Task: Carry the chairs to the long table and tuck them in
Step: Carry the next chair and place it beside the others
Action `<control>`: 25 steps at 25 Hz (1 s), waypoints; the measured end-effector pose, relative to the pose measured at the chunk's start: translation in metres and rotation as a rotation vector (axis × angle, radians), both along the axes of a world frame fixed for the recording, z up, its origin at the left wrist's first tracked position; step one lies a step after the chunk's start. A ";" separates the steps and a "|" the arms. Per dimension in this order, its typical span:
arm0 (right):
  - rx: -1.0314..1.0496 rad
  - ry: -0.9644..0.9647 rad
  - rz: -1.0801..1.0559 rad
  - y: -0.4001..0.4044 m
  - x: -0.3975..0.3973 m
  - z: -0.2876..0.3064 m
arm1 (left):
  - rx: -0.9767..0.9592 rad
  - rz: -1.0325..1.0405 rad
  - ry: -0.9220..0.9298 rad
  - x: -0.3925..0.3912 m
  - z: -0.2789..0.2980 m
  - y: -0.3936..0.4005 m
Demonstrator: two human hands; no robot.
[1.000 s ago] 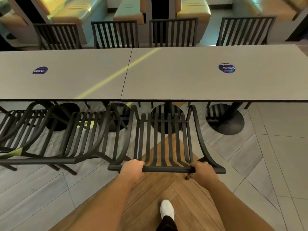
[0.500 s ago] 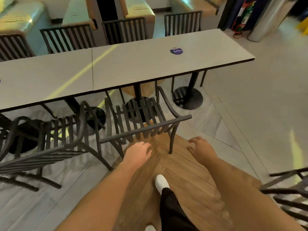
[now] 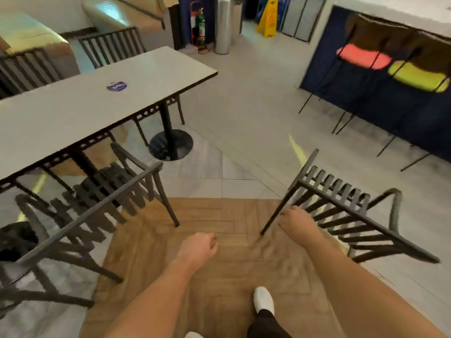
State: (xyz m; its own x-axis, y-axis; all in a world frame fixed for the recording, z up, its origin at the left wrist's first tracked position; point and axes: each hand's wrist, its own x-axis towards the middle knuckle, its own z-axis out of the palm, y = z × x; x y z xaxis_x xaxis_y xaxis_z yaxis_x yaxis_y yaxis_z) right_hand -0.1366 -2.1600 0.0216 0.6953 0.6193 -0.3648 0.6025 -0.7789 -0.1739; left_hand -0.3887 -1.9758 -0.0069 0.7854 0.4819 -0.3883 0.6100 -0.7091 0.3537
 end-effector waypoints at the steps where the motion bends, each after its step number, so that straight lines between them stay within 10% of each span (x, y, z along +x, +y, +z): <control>1: -0.011 -0.008 -0.033 -0.028 0.018 -0.004 | -0.008 -0.064 -0.012 0.024 0.006 -0.016; 14: 0.014 0.007 -0.397 -0.283 0.239 -0.023 | -0.004 -0.321 -0.136 0.360 0.018 -0.208; 25: -0.108 0.293 -0.314 -0.334 0.307 -0.093 | 0.173 -0.446 0.144 0.475 -0.042 -0.214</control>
State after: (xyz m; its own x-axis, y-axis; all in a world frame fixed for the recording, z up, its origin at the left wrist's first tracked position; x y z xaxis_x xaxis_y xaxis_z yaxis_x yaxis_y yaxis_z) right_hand 0.1706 -2.4940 -0.0718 0.7013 0.3423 -0.6253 0.2716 -0.9393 -0.2096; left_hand 0.0859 -2.1896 -0.0492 0.8742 0.1785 -0.4516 0.2679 -0.9529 0.1421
